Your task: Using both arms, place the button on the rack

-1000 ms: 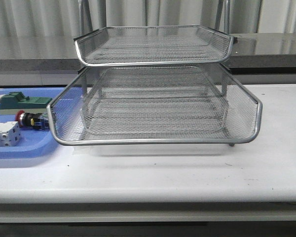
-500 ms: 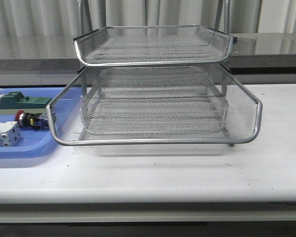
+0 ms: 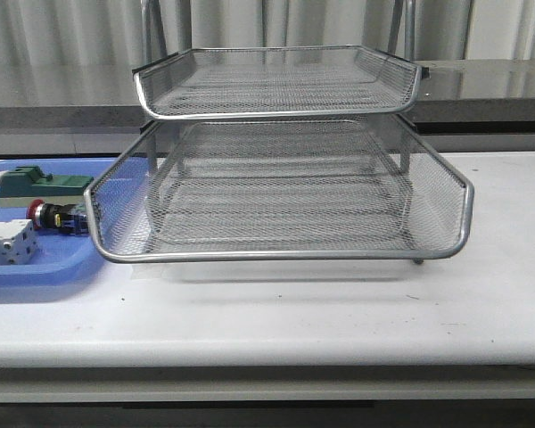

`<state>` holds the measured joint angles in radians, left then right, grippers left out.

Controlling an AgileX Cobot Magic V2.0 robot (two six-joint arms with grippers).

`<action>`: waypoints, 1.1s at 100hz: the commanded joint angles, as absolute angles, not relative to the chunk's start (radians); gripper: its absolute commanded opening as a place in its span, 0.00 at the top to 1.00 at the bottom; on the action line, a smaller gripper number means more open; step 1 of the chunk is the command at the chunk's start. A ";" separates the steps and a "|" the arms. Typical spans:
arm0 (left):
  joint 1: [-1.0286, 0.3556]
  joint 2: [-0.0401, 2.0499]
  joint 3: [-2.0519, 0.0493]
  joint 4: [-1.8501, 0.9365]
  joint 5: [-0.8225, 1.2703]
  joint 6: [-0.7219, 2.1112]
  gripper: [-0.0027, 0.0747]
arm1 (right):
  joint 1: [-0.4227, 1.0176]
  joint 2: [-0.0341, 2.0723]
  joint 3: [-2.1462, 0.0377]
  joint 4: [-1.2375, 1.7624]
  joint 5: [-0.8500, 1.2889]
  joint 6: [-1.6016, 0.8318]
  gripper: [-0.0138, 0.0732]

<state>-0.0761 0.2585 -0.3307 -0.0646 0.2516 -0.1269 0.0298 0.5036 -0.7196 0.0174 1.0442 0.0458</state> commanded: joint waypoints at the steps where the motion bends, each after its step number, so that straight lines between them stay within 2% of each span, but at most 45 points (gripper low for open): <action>1: -0.077 0.392 -0.471 -0.072 0.278 -0.138 0.99 | 0.030 0.508 -0.753 0.007 0.988 0.041 0.92; 30: -0.077 0.824 -0.845 0.047 0.620 -0.116 0.99 | 0.030 0.508 -0.753 0.007 0.988 0.041 0.92; 52: -0.077 1.115 -1.050 0.058 0.795 0.061 0.99 | 0.030 0.508 -0.753 0.007 0.988 0.041 0.92; 76: -0.077 1.331 -1.163 0.058 0.790 0.171 0.99 | 0.030 0.508 -0.753 0.007 0.988 0.041 0.92; 97: -0.077 1.392 -1.180 0.056 0.735 0.193 0.99 | 0.030 0.508 -0.753 0.007 0.988 0.041 0.92; 104: -0.077 1.391 -1.180 0.056 0.735 0.193 0.95 | 0.030 0.508 -0.753 0.007 0.988 0.041 0.92; 110: -0.077 1.391 -1.180 0.056 0.735 0.194 0.86 | 0.030 0.508 -0.753 0.007 0.988 0.041 0.92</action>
